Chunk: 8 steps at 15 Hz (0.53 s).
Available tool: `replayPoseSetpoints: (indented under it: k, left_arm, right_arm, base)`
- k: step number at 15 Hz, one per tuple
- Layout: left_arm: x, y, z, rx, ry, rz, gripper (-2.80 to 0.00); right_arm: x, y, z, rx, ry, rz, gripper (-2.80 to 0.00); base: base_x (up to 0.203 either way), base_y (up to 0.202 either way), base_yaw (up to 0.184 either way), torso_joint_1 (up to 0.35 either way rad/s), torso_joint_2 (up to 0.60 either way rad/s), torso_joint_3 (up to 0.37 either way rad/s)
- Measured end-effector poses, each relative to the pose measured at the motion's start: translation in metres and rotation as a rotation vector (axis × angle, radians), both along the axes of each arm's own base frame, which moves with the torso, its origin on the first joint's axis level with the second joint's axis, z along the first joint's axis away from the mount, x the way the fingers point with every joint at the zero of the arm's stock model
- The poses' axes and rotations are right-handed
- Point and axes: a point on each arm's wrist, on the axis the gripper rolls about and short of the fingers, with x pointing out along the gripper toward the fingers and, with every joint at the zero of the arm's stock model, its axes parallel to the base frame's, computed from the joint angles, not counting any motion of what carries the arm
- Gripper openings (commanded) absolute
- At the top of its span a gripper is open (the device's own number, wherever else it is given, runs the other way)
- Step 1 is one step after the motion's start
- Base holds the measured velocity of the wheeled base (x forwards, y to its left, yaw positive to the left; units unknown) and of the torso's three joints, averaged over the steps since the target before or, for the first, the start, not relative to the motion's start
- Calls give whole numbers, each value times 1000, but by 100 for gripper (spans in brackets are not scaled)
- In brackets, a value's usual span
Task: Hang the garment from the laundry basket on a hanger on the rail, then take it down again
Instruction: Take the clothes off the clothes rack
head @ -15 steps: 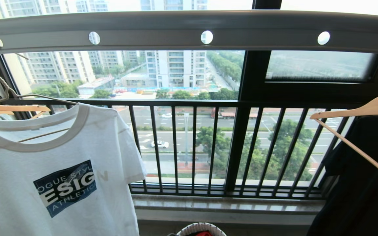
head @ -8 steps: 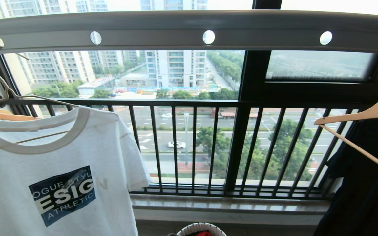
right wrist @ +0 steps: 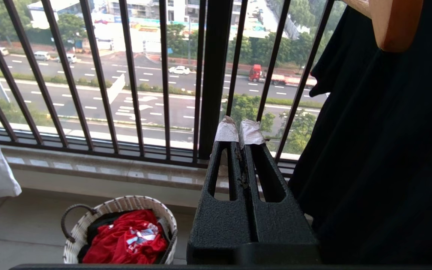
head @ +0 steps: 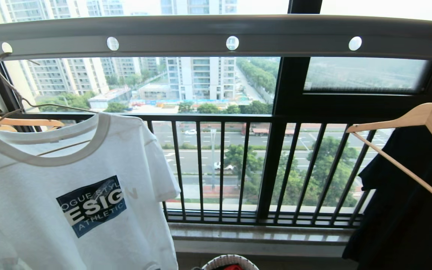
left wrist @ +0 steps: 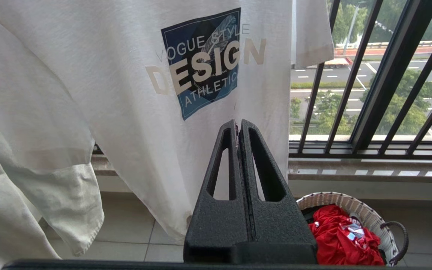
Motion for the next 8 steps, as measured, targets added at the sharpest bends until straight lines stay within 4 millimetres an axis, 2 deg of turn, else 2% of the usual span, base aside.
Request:
replayPoseSetpoints:
  k: [8]
  left_arm:
    - [0,0,0,0,0,0,-280]
  right_arm:
    - [0,0,0,16,-1,-1,-280]
  base:
    - [0,0,0,0,0,0]
